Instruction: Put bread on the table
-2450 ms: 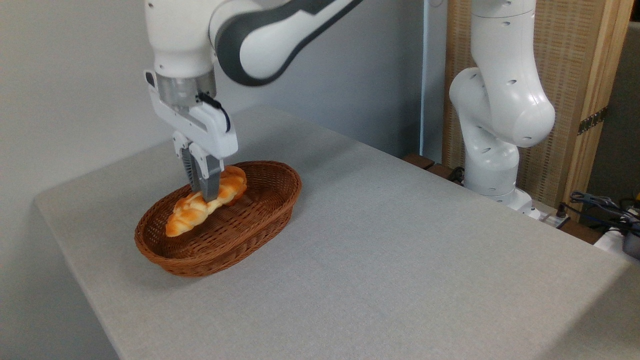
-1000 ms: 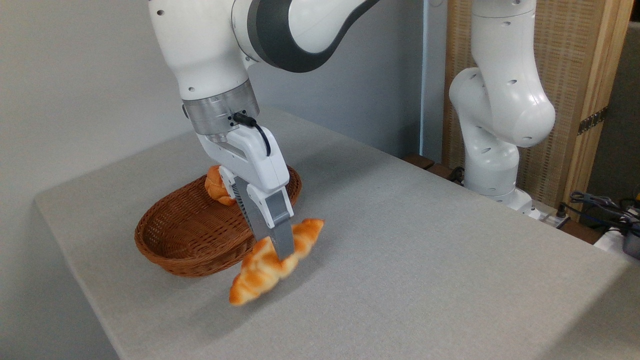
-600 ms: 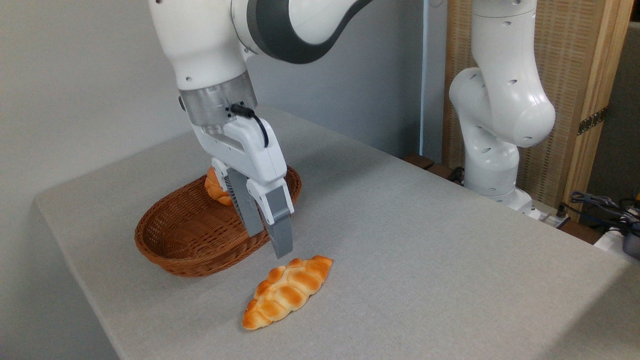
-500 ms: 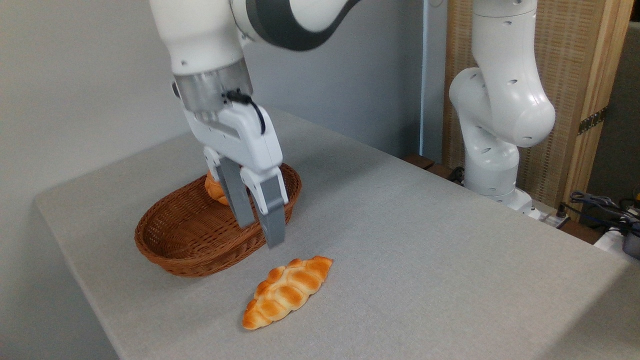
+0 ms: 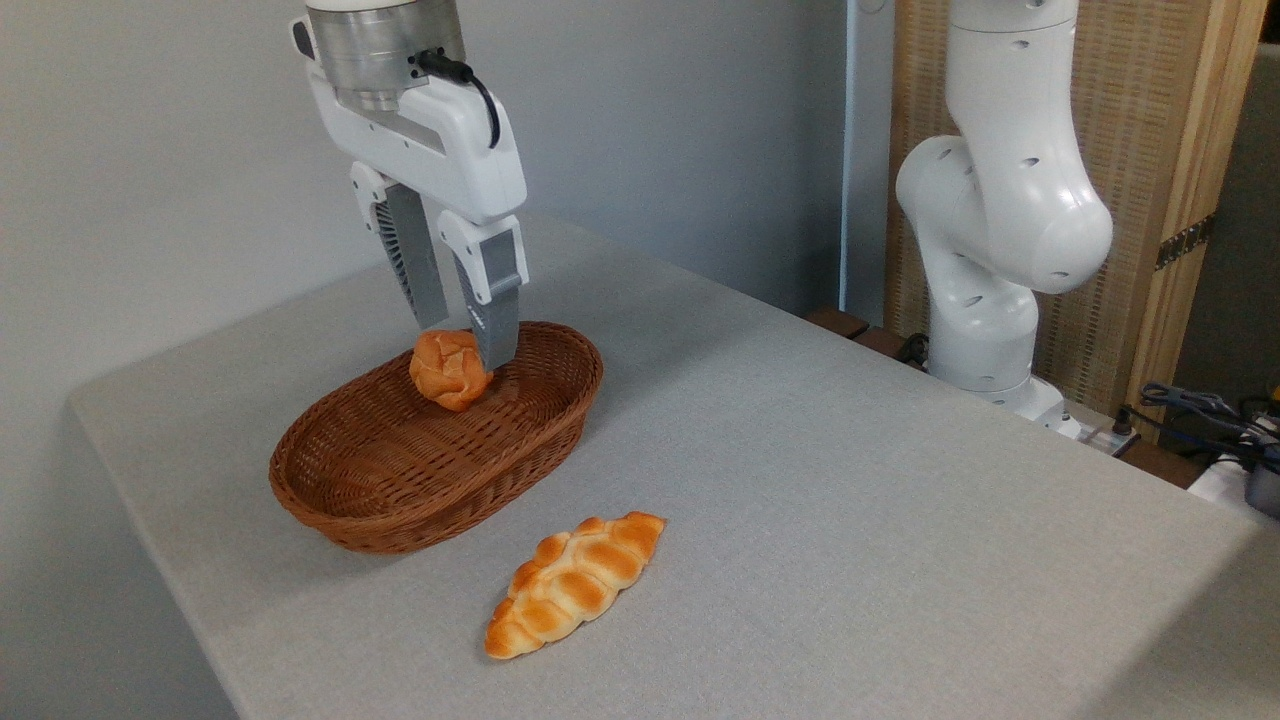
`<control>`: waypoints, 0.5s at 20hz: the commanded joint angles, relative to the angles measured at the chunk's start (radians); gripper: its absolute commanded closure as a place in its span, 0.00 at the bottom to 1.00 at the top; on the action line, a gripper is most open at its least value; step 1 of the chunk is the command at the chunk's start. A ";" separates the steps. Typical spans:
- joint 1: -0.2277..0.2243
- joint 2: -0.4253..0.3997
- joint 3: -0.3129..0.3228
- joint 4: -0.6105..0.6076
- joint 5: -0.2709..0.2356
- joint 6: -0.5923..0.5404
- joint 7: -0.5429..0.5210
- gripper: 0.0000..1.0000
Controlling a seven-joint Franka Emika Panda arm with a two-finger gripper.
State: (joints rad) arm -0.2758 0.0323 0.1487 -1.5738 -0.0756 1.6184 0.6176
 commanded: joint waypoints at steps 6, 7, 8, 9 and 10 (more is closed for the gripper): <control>0.199 -0.077 -0.141 -0.077 -0.006 -0.023 0.106 0.00; 0.201 -0.077 -0.144 -0.077 -0.003 -0.022 0.108 0.00; 0.202 -0.075 -0.144 -0.077 0.000 -0.022 0.109 0.00; 0.205 -0.075 -0.144 -0.075 0.000 -0.022 0.109 0.00; 0.205 -0.074 -0.143 -0.075 0.002 -0.020 0.111 0.00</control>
State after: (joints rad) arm -0.0856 -0.0282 0.0134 -1.6365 -0.0754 1.6039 0.7079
